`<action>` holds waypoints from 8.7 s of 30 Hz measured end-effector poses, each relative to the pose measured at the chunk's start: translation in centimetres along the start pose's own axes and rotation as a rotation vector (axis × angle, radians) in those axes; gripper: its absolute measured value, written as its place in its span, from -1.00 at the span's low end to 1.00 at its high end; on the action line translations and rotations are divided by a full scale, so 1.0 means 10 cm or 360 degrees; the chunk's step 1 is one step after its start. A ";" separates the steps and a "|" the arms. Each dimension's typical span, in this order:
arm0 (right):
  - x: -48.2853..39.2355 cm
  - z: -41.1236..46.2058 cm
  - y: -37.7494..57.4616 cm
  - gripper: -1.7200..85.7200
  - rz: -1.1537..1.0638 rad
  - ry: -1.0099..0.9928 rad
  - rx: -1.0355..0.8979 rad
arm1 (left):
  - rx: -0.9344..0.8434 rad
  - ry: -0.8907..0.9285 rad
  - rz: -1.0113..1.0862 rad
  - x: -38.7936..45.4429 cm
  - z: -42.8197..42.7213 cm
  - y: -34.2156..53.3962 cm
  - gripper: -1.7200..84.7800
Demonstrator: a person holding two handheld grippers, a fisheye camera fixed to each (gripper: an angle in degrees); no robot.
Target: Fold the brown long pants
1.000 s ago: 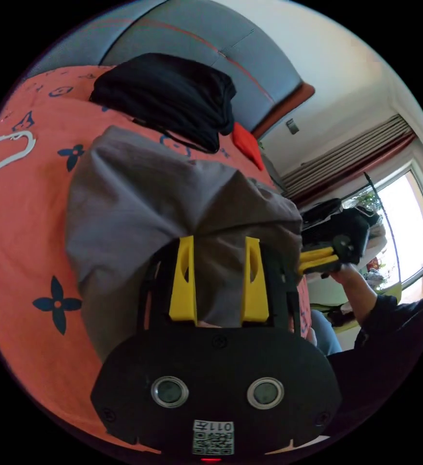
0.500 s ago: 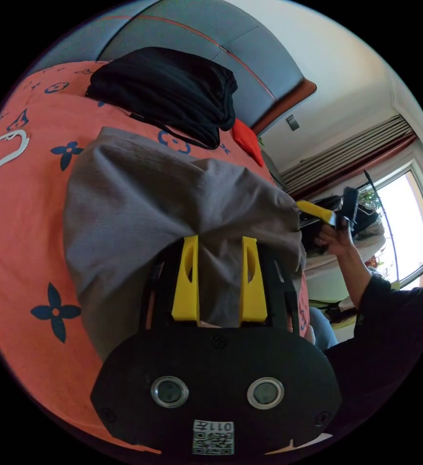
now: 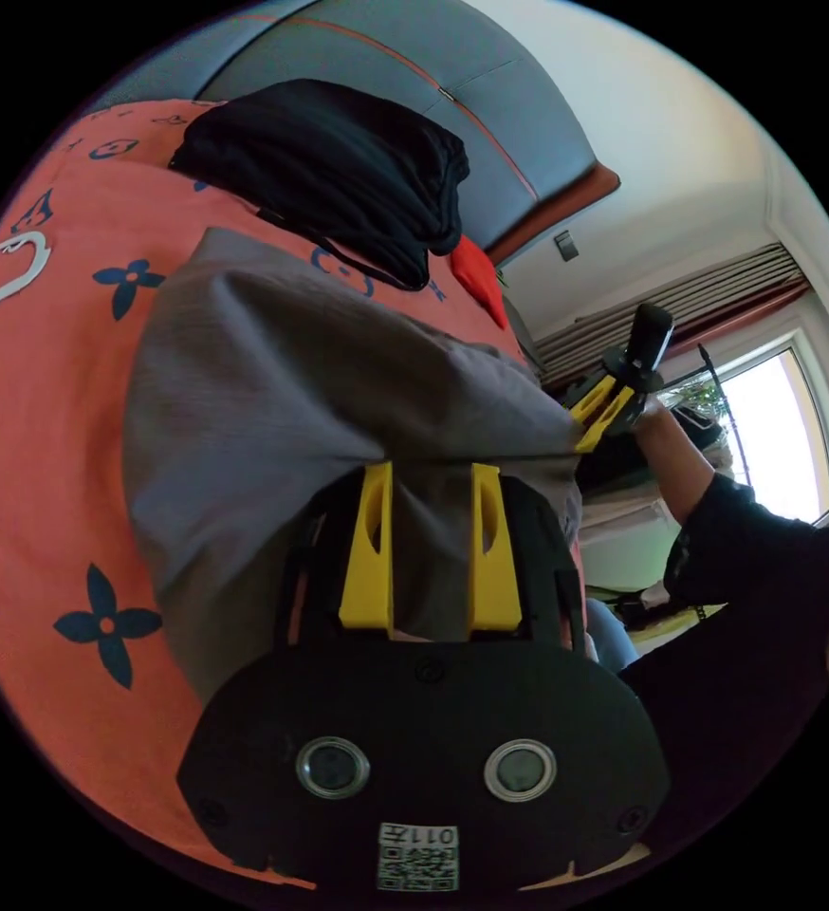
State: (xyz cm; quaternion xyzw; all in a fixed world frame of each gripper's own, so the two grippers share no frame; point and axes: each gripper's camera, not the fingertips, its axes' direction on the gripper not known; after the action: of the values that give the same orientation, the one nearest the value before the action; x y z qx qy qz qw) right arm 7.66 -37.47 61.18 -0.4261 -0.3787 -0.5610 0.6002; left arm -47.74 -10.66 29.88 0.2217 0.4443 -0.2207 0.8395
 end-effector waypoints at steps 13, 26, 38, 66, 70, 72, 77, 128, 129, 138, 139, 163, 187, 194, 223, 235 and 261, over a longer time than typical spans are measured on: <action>-0.36 -0.56 -0.44 -0.56 0.0752 0.0408 0.0073 | 0.0084 0.0174 0.0183 -0.17 -0.10 0.25 -0.65; -1.10 -0.58 -3.31 -0.69 0.0099 0.0730 -0.0099 | 0.1393 0.0234 -0.0135 -0.98 -1.36 1.16 -0.64; -0.54 -0.39 -4.36 -0.89 0.0381 0.0575 -0.0416 | 0.0790 0.0085 -0.0584 -1.58 -0.62 0.97 -0.58; -0.94 -0.82 -5.60 -0.80 0.0421 0.0685 -0.0650 | -0.0343 -0.0237 -0.0181 -1.73 -0.97 1.00 -0.72; -0.88 -1.00 -5.69 -0.88 0.0367 0.0689 -0.0685 | -0.0387 -0.0281 -0.0008 -1.71 -1.04 0.91 -0.91; -0.87 -1.16 -5.62 -0.90 0.0392 0.0641 -0.0568 | -0.0388 -0.0297 0.0049 -1.69 -1.10 0.92 -0.93; -0.71 -1.38 -5.09 -0.91 0.0665 0.0407 -0.0002 | -0.0447 -0.0456 0.0179 -1.59 -1.33 0.98 -0.95; -1.54 -0.33 -2.67 -0.85 0.0334 0.0866 0.0298 | 0.0292 -0.0564 0.0238 -1.09 -3.68 1.19 -0.93; -1.66 -0.29 -2.46 -0.87 0.0321 0.0887 0.0317 | 0.0264 -0.0606 0.0249 -1.05 -3.62 1.09 -0.93; -2.26 1.56 -0.20 -0.95 0.0945 0.1258 0.0437 | -0.0396 -0.0902 0.0148 -1.44 -2.15 -0.28 -0.95; -2.10 1.86 -0.04 -0.95 0.1002 0.1204 0.0406 | -0.0544 -0.0914 0.0117 -1.51 -1.98 -0.30 -0.95; -2.86 2.84 4.58 -0.71 0.1994 0.0238 0.2008 | -0.0713 -0.0244 0.1033 1.44 -0.68 0.83 -0.61; -4.04 1.93 0.91 -0.89 0.0845 0.1079 0.1508 | 0.1177 0.0169 -0.0035 -1.05 -3.26 3.29 -0.65; -3.71 3.62 -0.87 -0.80 0.0510 0.1005 0.0188 | 0.1179 -0.0086 -0.0047 -1.24 -3.75 3.84 -0.66; -4.08 2.04 1.58 -0.66 0.1564 0.0956 0.1053 | 0.0785 0.0267 -0.0365 -1.59 -2.01 2.93 -0.61; -4.38 2.74 0.01 -0.52 0.0605 0.1398 0.0312 | 0.0440 0.0354 -0.0561 -1.87 -1.35 2.47 -0.49; -2.95 0.08 2.64 -0.88 0.1804 0.0978 0.1177 | 0.0123 -0.0107 -0.0472 -1.24 -1.41 1.82 -0.51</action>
State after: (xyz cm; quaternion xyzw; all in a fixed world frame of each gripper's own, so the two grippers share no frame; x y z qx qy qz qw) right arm 31.54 -26.23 31.69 -0.1503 -0.0799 -0.0950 0.9808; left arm -52.85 14.09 36.38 0.1782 0.4351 -0.3665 0.8029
